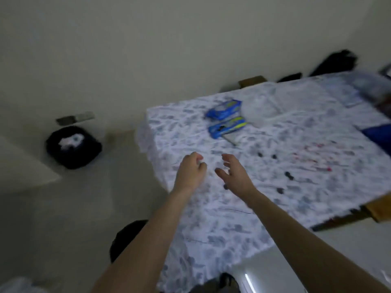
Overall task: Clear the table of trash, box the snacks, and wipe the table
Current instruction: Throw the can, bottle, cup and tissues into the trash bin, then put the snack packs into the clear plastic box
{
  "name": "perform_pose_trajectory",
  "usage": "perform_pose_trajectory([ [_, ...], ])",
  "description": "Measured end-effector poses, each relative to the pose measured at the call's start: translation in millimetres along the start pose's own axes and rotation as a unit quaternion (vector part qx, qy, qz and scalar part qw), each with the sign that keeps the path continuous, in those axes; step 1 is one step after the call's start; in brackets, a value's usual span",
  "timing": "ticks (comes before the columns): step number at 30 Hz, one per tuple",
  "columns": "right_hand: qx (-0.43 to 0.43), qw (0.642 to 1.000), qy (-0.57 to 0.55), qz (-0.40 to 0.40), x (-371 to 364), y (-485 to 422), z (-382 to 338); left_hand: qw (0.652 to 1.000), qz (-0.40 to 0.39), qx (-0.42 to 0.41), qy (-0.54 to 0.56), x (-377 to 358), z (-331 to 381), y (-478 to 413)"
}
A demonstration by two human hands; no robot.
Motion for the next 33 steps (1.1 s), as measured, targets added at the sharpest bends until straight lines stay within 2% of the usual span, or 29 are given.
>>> perform_pose_trajectory([
  [2, -0.014, 0.999, 0.016, 0.033, 60, 9, 29, 0.998, -0.054, -0.031, -0.028, -49, 39, 5],
  [8, -0.054, 0.992, 0.059, 0.102, 205, 38, 116, 0.978, -0.142, -0.113, -0.104, -193, 141, 34],
  [14, -0.042, 0.992, 0.062, 0.102, 298, 44, 185, 0.972, -0.148, -0.132, -0.129, -293, 206, 50],
  [21, -0.042, 0.994, 0.071, 0.065, 358, 32, 252, 0.972, -0.139, -0.117, -0.148, -368, 226, 47],
  [33, -0.021, 0.997, 0.068, 0.015, 396, -50, 297, 0.976, -0.130, -0.106, -0.138, -433, 258, -32],
])
Point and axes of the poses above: each hand's wrist, its own y-axis away from the middle knuckle, its own x-axis out of the back of the hand, z = x × y, the point moved 10 cm from there along -y, towards the middle knuckle, and after that the axes turned 6 degrees about z, right-handed, at the moved point
